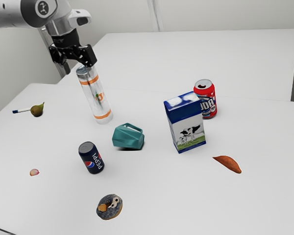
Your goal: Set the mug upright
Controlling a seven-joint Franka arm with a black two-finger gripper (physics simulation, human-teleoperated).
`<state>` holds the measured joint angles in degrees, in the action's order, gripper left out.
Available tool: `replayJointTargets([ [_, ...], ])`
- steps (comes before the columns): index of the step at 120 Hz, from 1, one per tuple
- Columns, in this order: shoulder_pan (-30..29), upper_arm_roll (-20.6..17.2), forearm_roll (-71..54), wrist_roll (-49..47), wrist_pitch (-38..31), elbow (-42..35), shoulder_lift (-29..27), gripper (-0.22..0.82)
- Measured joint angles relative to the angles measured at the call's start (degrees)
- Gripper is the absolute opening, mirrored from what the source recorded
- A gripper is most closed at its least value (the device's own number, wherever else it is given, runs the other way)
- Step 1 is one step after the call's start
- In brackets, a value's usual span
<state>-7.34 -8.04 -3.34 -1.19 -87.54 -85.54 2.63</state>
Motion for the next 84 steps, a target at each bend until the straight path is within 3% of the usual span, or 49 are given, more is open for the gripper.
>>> replayJointTargets([
  [41, 0.16, -0.18, 2.76, -0.72, -0.02, -3.11, -0.68, 0.6],
  [84, -3.49, -0.15, 12.87, 4.43, -11.82, -15.24, -0.95, 0.6],
])
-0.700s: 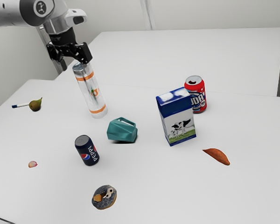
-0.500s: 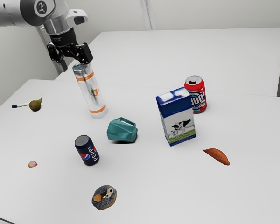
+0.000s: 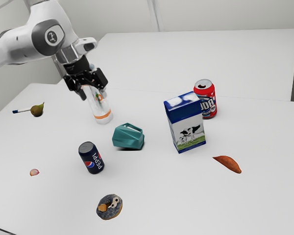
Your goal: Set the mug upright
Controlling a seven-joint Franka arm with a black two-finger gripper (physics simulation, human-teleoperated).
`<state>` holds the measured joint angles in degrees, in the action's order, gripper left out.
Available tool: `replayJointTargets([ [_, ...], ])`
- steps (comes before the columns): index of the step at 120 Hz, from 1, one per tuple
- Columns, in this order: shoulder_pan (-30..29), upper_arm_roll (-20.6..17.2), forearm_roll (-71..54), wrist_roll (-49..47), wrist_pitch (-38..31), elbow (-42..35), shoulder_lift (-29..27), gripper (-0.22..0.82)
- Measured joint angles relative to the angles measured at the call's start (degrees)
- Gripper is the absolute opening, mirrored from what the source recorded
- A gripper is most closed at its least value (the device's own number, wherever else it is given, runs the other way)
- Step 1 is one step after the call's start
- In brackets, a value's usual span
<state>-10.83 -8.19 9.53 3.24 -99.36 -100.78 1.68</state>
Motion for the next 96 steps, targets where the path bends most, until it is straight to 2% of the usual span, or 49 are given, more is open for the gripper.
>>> replayJointTargets([
  [21, -4.55, 0.01, 7.36, 6.33, -7.58, -6.67, 1.15, 0.6],
  [38, -8.0, -0.06, 13.0, 11.88, -12.44, -8.71, 3.57, 0.6],
  [71, -8.12, -0.05, 22.76, 23.39, -18.01, -11.16, 8.48, 0.6],
  [96, -8.26, -0.07, 27.48, 30.37, -19.68, -11.82, 12.02, 0.6],
])
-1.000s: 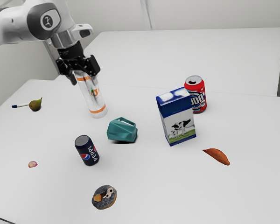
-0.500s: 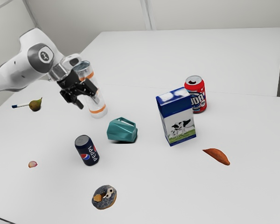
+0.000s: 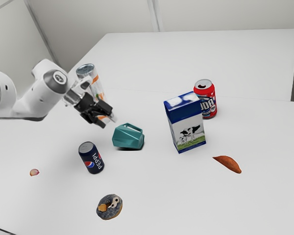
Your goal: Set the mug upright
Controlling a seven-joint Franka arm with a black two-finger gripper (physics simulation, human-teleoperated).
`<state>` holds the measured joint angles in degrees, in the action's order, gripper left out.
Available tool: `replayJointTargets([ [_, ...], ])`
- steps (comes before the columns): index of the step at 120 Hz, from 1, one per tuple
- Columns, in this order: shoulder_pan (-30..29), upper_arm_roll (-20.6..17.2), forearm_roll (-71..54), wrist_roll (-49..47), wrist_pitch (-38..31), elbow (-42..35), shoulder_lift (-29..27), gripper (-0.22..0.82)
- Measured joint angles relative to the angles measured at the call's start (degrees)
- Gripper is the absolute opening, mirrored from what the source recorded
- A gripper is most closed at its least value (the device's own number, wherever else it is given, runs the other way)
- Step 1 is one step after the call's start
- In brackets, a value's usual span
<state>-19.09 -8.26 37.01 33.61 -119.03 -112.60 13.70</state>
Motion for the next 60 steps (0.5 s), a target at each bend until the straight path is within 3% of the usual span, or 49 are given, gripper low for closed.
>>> replayJointTargets([
  [60, -0.27, -0.55, 8.43, 9.61, 4.58, 0.85, 5.72, 0.6],
])
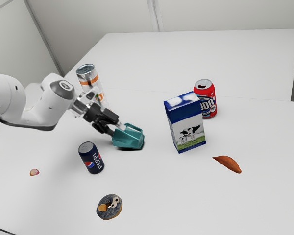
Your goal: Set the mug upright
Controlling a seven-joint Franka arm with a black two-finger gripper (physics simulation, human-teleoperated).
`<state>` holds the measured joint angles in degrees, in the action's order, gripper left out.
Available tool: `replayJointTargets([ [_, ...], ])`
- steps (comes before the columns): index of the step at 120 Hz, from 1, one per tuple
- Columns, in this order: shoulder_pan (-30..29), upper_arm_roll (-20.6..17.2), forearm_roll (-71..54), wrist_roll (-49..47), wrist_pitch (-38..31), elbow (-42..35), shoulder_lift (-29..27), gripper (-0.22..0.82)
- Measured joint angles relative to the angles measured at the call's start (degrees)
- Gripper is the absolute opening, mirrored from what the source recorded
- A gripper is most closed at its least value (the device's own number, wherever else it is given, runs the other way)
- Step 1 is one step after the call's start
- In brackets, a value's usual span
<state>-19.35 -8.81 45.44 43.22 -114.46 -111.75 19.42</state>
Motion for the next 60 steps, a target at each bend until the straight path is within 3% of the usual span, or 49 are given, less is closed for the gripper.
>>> replayJointTargets([
  [14, 0.15, -0.06, 1.38, 1.36, 0.97, 0.12, 0.67, 0.55],
  [60, 0.4, -0.14, 3.35, 4.73, 2.48, 1.75, 2.05, 0.0],
])
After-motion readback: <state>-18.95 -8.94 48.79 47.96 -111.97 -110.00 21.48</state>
